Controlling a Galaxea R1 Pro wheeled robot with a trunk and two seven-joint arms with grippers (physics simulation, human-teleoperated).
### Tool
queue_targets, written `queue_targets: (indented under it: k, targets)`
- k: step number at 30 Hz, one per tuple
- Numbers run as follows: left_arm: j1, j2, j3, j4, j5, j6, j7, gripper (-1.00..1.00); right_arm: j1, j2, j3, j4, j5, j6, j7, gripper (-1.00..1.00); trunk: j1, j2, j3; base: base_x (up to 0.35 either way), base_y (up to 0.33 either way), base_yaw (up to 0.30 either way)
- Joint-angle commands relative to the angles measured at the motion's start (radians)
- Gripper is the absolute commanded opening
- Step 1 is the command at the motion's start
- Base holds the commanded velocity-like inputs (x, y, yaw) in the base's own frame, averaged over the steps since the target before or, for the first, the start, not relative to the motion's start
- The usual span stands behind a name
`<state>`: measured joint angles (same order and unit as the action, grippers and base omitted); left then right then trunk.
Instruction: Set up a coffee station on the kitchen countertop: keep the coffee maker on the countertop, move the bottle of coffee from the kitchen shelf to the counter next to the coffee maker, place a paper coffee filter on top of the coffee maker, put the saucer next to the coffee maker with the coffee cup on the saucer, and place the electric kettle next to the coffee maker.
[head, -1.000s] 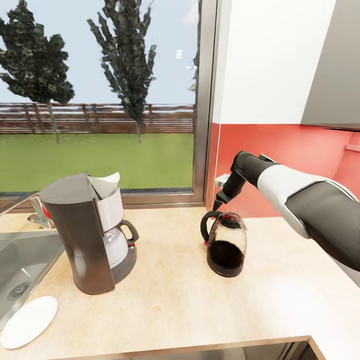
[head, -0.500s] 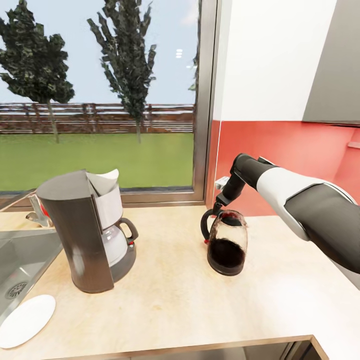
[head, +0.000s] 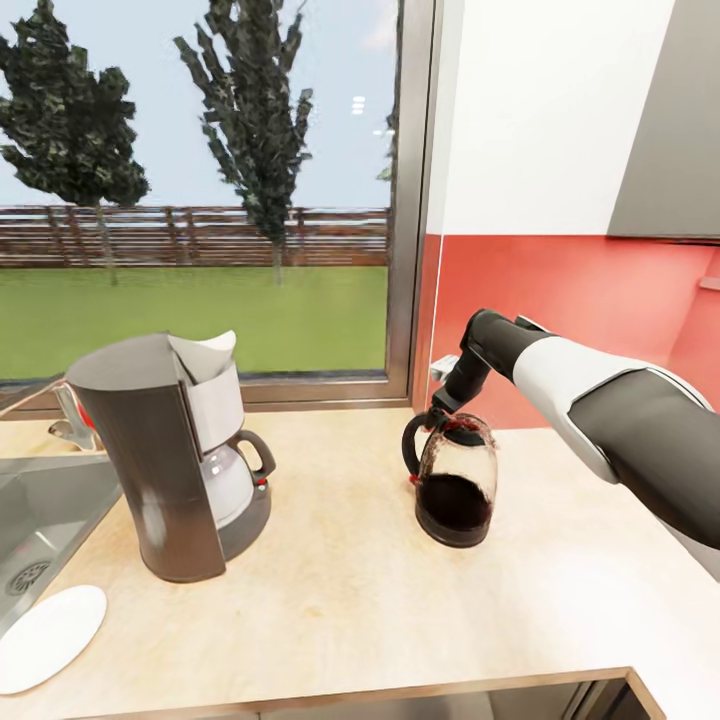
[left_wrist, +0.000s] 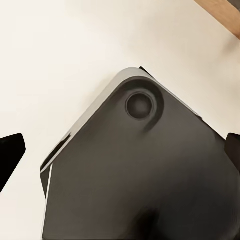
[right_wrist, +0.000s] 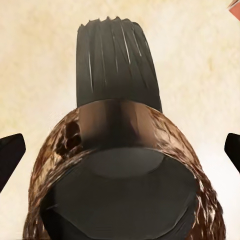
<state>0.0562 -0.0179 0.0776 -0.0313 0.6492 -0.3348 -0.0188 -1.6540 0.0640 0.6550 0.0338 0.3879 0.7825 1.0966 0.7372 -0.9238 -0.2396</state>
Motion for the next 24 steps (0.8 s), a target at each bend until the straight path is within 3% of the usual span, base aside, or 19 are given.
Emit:
queue_targets:
  k: [1,10,11,24]
  targets:
    - [0.001,0.000,0.008,-0.002,-0.002,-0.001,-0.002,1.00,-0.001,0.000,-0.006,0.002,0.008,0.004,0.003,1.00,0.004,-0.008,-0.004,0.000,0.000,0.000]
    - [0.001,0.000,0.008,-0.001,-0.002,-0.001,-0.001,1.00,0.004,0.000,-0.006,0.002,0.008,0.002,-0.004,1.00,0.039,-0.071,-0.033,0.000,0.000,0.000]
    - [0.001,0.000,0.008,-0.001,-0.002,-0.001,-0.001,1.00,0.005,0.000,-0.006,0.002,0.008,0.002,-0.004,-1.00,0.042,-0.078,-0.036,0.000,0.000,0.000]
    - [0.001,0.001,0.008,0.013,-0.001,-0.003,-0.002,1.00,0.013,-0.006,-0.006,0.002,0.009,0.004,-0.004,-1.00,0.046,-0.085,-0.039,0.000,0.000,0.000]
